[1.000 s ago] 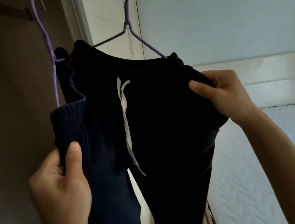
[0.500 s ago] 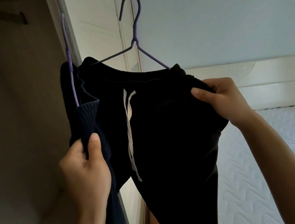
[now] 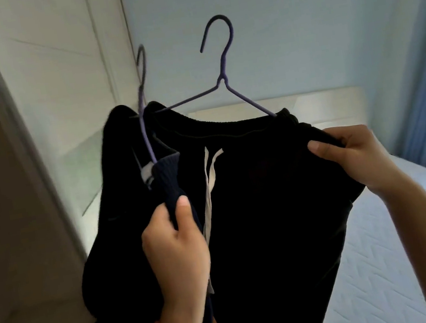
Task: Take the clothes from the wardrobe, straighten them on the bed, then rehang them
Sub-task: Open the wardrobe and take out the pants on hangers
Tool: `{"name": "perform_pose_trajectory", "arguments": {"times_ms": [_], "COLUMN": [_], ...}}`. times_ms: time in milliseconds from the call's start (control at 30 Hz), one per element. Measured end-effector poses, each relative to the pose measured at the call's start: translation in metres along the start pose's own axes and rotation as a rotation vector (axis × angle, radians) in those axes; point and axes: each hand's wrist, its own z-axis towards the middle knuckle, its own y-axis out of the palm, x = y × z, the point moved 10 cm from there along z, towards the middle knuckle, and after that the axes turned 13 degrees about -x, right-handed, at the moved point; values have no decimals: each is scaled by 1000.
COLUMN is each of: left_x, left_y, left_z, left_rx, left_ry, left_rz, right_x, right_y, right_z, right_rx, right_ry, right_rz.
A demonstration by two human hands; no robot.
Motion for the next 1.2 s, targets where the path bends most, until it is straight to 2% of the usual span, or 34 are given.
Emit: {"name": "perform_pose_trajectory", "arguments": {"times_ms": [267,533,733,867,1000,1133,1200], "left_x": [1,-5,-17,-46,-89,-155,-191], "left_y": [127,273,371,423,452,449,432], "left_z": [-9,-87,-204,-283,-345,-376,-380], "left_rx": [-271,-723,-1111,-1326,-1534,-1712,-1750], "left_ry": [-60,-110,-218,-326,-455,-484,-584], "left_rz": [-146,-232,-225,-150,-21,232,296], "right_x": [57,141,217,257,295,340,355], "right_y": [-94,-151,-142,-115,-82,-26,-1], "right_z": [-95,-239,-378,-436,-463,-471,-468], "right_rx": [221,474,677,731,645,338,215], "right_ry": [279,638,947,1145,1306,1451,1477], "right_rz": [-192,-282,-200,-202,-141,-24,21]}}
